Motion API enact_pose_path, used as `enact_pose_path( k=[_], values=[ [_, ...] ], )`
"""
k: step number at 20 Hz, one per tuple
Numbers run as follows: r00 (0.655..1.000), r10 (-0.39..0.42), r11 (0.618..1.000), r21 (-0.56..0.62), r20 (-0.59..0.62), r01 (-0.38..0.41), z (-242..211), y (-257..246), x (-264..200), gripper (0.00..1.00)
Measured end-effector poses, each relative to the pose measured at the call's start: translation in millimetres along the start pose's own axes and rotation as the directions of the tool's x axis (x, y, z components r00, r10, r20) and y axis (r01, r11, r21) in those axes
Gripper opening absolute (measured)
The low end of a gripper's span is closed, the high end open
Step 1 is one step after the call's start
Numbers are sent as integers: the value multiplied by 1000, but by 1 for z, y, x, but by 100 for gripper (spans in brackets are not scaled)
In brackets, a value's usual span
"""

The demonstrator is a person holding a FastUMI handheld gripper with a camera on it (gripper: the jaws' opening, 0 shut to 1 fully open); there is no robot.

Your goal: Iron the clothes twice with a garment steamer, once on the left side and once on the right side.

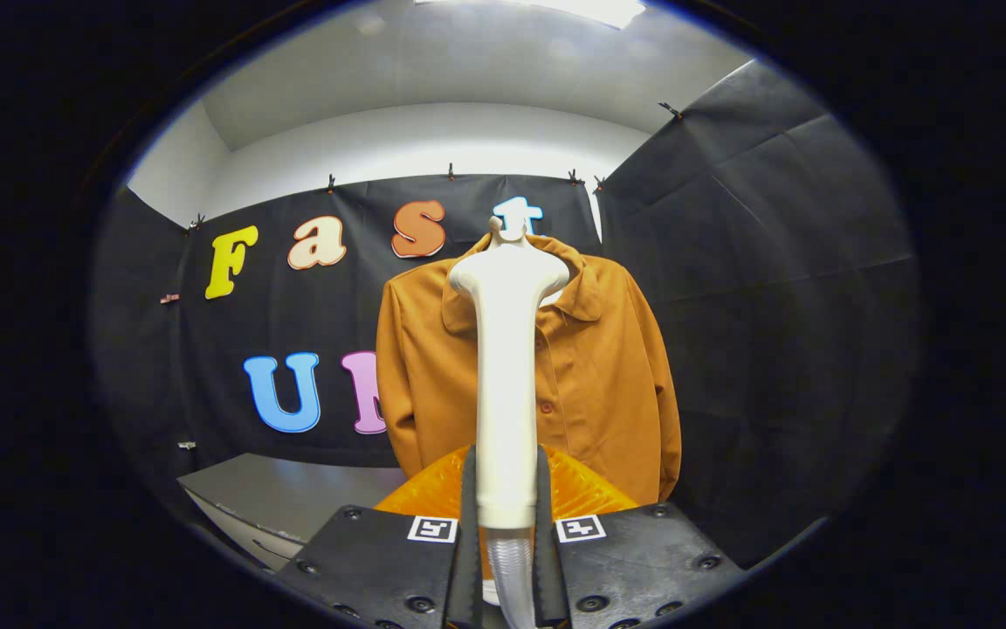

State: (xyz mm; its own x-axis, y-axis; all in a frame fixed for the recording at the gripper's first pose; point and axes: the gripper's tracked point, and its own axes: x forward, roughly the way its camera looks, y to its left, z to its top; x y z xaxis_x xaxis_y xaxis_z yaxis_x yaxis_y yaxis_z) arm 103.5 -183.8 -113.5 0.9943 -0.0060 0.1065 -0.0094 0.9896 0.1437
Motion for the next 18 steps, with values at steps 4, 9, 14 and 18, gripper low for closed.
enact_pose_path(
  k=[4, 9, 14, 18],
  values=[
    [999, -5, 1000, -8, 45, 5, 18, -20, 13, 26],
    [999, -34, 999, -15, 28, 35, 5, -57, 38, 26],
    [997, -74, 997, 29, -22, 75, -26, -92, 60, 26],
    [996, -68, 995, 65, -58, 72, -47, -99, 75, 26]
  ],
)
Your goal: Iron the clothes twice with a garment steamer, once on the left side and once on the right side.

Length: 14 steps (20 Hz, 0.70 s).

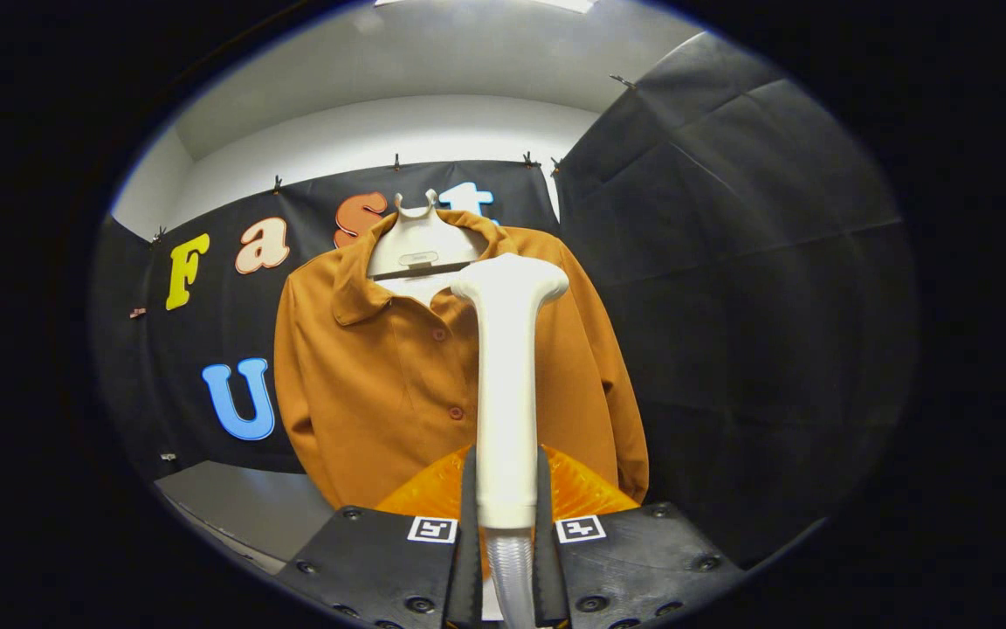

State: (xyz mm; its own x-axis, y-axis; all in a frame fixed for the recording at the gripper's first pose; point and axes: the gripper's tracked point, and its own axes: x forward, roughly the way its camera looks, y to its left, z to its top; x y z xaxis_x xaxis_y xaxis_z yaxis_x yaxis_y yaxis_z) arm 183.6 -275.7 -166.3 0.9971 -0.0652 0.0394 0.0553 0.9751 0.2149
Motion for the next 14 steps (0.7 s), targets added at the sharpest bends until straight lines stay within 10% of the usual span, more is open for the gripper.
enact_pose_path(
  k=[14],
  values=[
    [979, -3, 1000, 19, -202, 7, -108, -14, -16, 27]
  ],
)
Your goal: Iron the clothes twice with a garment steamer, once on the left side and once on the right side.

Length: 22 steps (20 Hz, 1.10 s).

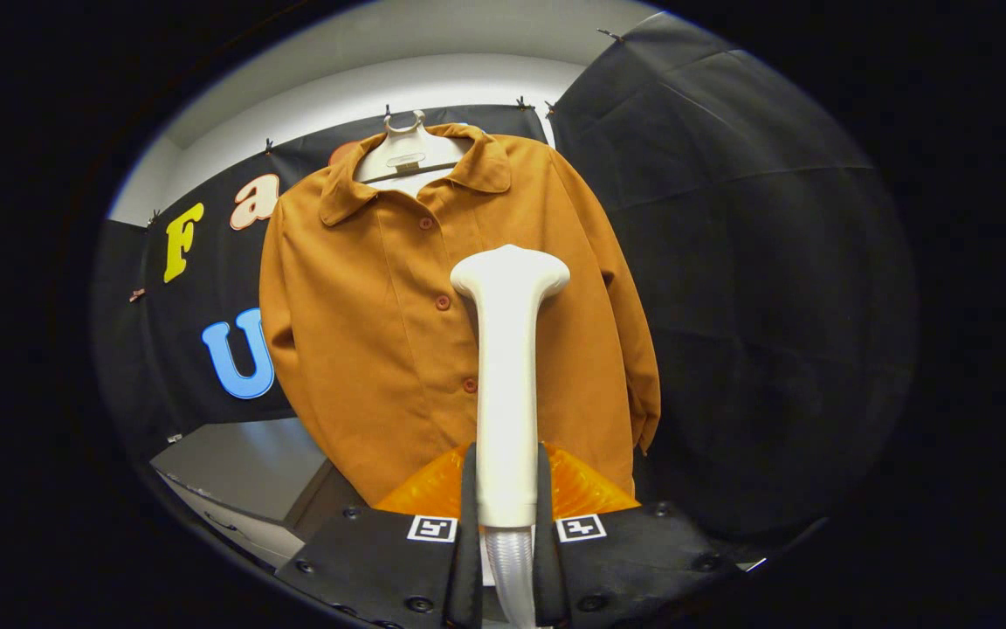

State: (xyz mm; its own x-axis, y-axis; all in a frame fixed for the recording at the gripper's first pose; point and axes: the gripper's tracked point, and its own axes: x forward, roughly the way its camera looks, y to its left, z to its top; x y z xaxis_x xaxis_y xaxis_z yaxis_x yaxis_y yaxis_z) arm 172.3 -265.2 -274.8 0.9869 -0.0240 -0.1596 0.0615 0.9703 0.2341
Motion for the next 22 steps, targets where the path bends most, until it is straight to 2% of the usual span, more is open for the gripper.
enact_pose_path(
  k=[10, 15, 22],
  values=[
    [986, -64, 998, -2, -151, 65, -80, -20, -20, 27],
    [961, -128, 992, -8, -244, 129, -120, -36, -31, 27],
    [934, -169, 984, -8, -315, 175, -148, -43, -44, 27]
  ],
)
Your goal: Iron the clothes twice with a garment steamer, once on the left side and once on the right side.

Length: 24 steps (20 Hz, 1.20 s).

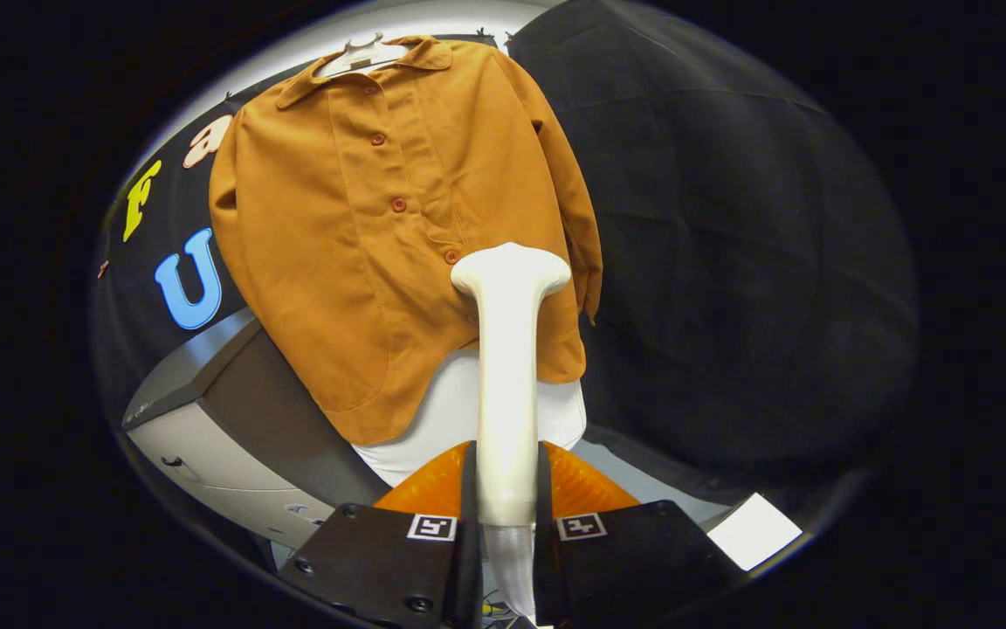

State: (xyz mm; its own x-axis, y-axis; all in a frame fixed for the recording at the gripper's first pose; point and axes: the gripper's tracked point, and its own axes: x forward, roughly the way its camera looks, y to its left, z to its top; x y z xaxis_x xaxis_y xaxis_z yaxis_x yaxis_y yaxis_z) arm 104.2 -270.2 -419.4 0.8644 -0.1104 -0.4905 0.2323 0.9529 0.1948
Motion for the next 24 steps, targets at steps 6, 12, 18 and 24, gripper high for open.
enact_pose_path(
  k=[6, 12, 18, 24],
  values=[
    [999, 10, 999, 43, -37, -8, -24, 9, -11, 27],
    [999, 10, 998, 55, 38, -12, -1, 24, -47, 27],
    [982, 20, 999, 43, 186, -28, 61, 47, -92, 27],
    [938, 58, 998, -10, 341, -58, 130, 84, -141, 27]
  ],
)
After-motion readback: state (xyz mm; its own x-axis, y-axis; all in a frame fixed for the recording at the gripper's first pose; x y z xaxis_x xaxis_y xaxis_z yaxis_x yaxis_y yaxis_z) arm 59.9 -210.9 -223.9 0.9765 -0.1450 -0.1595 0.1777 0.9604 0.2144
